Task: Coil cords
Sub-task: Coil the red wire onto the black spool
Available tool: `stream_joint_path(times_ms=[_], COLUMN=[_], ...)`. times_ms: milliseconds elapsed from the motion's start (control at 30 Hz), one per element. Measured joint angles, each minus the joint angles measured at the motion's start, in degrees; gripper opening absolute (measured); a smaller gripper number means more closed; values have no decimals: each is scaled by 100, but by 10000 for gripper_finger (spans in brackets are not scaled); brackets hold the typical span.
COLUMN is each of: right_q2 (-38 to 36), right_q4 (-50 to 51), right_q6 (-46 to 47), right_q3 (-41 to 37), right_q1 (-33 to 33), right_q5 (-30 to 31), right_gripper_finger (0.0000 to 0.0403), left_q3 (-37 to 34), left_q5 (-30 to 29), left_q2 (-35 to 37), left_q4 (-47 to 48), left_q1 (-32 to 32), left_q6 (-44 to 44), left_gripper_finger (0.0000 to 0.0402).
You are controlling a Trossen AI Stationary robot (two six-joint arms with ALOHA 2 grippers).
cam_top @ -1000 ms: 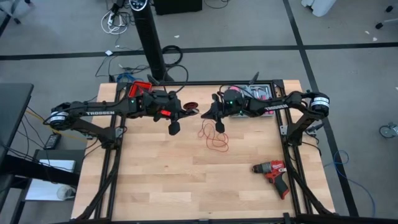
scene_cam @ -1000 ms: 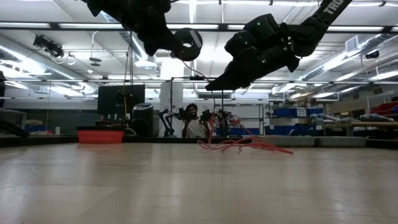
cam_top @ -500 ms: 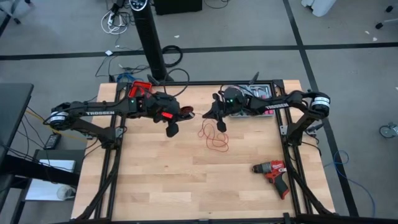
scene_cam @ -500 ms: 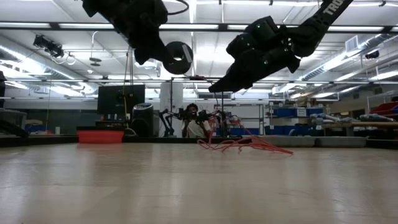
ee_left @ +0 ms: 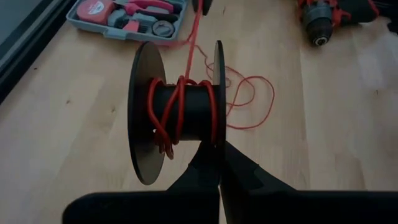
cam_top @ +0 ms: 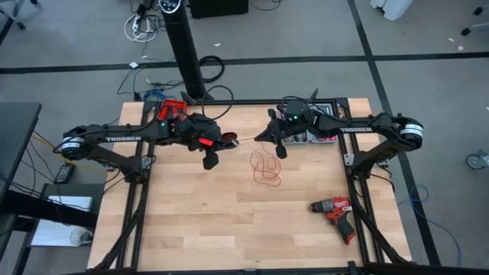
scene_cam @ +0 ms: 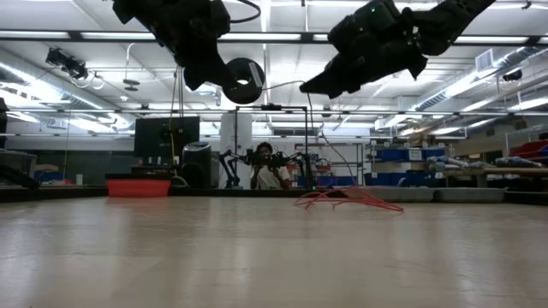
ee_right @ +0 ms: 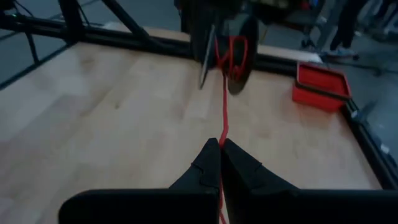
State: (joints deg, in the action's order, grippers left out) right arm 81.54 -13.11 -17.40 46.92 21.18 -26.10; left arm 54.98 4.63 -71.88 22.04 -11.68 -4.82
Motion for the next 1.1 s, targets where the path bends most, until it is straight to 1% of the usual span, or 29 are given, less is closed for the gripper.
stream_joint_path(times_ms=[100,267,400,667,900,1000,1100], right_q2=[-37,-20,-18,-11,-11,-11,-11], right_q4=[-211,-761,-1249,-1899,-2282,-2268,-2265], right_q6=[-78,-324,-536,-899,-969,-964,-963], right_q3=[0,0,0,-4,-2,-2,-2], right_q1=[-117,-426,-562,-542,-541,-541,-542], right_q5=[-35,-207,-97,-71,-43,174,238], right_gripper_finger=[0,0,0,0,0,0,0], left_q3=[0,0,0,7,7,7,4], left_q5=[286,1071,1410,2053,2184,2249,2262], left_q2=[-41,-279,-458,-649,-669,-671,-671], left_q4=[-145,-553,-781,-988,-1635,-1821,-1883], left_q1=[6,16,15,12,15,16,45], left_q6=[-16,-13,13,54,157,157,126], left_gripper_finger=[1,1,1,1,1,1,1])
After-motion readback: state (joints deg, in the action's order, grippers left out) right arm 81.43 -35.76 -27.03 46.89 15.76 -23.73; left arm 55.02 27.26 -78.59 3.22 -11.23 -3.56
